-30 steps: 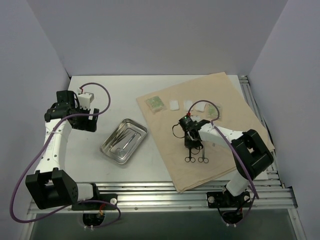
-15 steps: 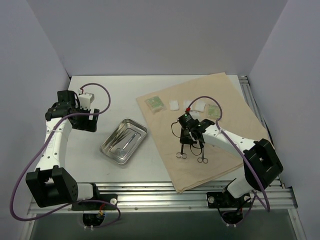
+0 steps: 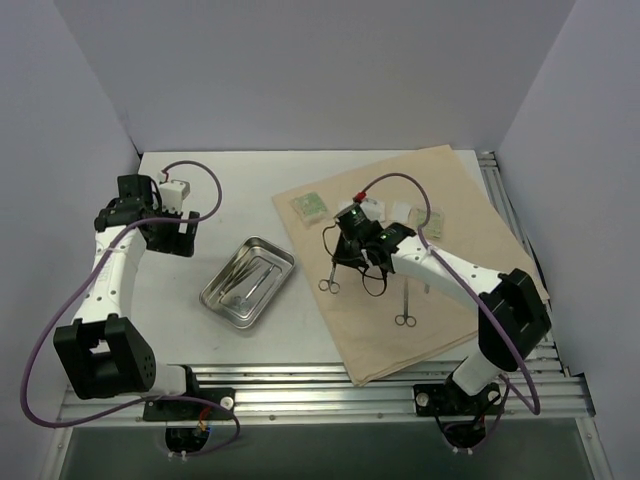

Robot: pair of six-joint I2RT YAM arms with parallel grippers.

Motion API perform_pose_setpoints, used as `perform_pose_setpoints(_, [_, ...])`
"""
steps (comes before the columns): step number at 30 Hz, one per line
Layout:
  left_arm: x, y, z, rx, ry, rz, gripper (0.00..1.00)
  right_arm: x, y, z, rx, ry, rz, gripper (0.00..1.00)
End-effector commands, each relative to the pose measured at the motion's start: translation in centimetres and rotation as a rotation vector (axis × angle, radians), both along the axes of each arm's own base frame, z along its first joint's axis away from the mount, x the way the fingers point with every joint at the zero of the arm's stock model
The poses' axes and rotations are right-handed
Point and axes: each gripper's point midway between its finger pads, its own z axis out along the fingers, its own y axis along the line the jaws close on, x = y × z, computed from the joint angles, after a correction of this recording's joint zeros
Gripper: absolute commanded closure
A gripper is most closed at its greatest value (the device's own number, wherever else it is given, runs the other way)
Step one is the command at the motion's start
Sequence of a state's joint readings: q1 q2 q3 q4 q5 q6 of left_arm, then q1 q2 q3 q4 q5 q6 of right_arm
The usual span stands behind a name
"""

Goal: Prepare the surgical pack

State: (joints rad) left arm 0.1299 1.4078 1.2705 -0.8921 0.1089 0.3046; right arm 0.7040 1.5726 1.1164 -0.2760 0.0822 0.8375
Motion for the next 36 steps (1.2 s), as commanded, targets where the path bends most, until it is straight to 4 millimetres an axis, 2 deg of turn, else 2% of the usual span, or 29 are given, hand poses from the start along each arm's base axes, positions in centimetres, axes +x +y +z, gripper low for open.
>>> perform_pose_setpoints(1, [2.6, 0.2, 1.3, 0.019, -0.095, -0.017, 0.05, 2.5, 6.4, 5.0, 0.185, -0.116, -0.027, 1.0])
perform_pose_setpoints(2, [3.0, 0.2, 1.0, 0.018, -0.097, -0.018, 0.05, 3.0, 8.1, 6.5, 0.246, -0.131, -0.052, 1.0])
perform_pose_setpoints(3, [3.2, 0.2, 0.8, 0.013, -0.098, -0.021, 0.05, 2.4, 9.7, 6.6, 0.261, -0.144, -0.06, 1.0])
perform_pose_setpoints(5, [3.8, 0.2, 0.6, 0.009, -0.104, -0.022, 0.05, 2.6, 12.4, 6.0, 0.309, -0.158, -0.095, 1.0])
perform_pose_setpoints(6, [4.0, 0.1, 0.6, 0.005, -0.109, -0.024, 0.05, 2.3, 14.3, 6.7, 0.359, -0.157, -0.12, 1.0])
perform_pose_setpoints(7, [4.1, 0.0, 0.4, 0.0, -0.11, -0.025, 0.05, 2.4, 15.5, 4.9, 0.345, -0.13, -0.132, 1.0])
perform_pose_setpoints(8, [4.4, 0.0, 0.5, 0.001, -0.117, -0.027, 0.05, 2.4, 16.5, 4.5, 0.35, -0.121, -0.138, 1.0])
perform_pose_setpoints(9, [4.5, 0.0, 0.4, -0.001, -0.12, -0.032, 0.05, 2.9, 17.6, 5.4, 0.367, -0.135, -0.16, 1.0])
perform_pose_setpoints(10, [4.6, -0.1, 0.5, 0.0, -0.125, -0.04, 0.05, 2.4, 19.0, 3.6, 0.333, -0.124, -0.149, 1.0])
perform_pose_setpoints(12, [4.8, 0.0, 0.5, 0.007, -0.129, -0.052, 0.05, 2.9, 20.2, 3.1, 0.293, -0.141, -0.179, 1.0])
perform_pose_setpoints(13, [4.9, 0.0, 0.7, 0.012, -0.134, -0.058, 0.05, 2.5, 21.0, 3.0, 0.284, -0.146, -0.174, 1.0])
perform_pose_setpoints(15, [4.9, 0.1, 0.9, 0.025, -0.141, -0.073, 0.05, 2.5, 21.8, 1.7, 0.263, -0.129, -0.188, 1.0])
perform_pose_setpoints(22, [5.0, 0.6, 0.5, 0.056, -0.148, -0.078, 0.05, 1.5, 21.8, -3.3, 0.251, -0.028, -0.258, 1.0])
perform_pose_setpoints(25, [4.9, 0.5, 0.3, 0.05, -0.145, -0.084, 0.05, 0.8, 21.8, -4.3, 0.222, -0.009, -0.251, 1.0])
perform_pose_setpoints(31, [5.1, 0.6, 0.0, 0.052, -0.141, -0.082, 0.05, -0.8, 22.1, -5.7, 0.202, 0.032, -0.246, 1.0])
perform_pose_setpoints(33, [5.1, 0.4, 0.0, 0.043, -0.142, -0.083, 0.05, -0.5, 22.3, -5.3, 0.216, 0.02, -0.235, 1.0])
perform_pose_setpoints(35, [5.1, 0.3, 0.1, 0.038, -0.14, -0.088, 0.05, 0.0, 22.5, -4.2, 0.222, -0.014, -0.22, 1.0])
perform_pose_setpoints(36, [5.0, 0.2, 0.1, 0.034, -0.137, -0.088, 0.05, 0.4, 22.7, -3.0, 0.214, -0.047, -0.191, 1.0])
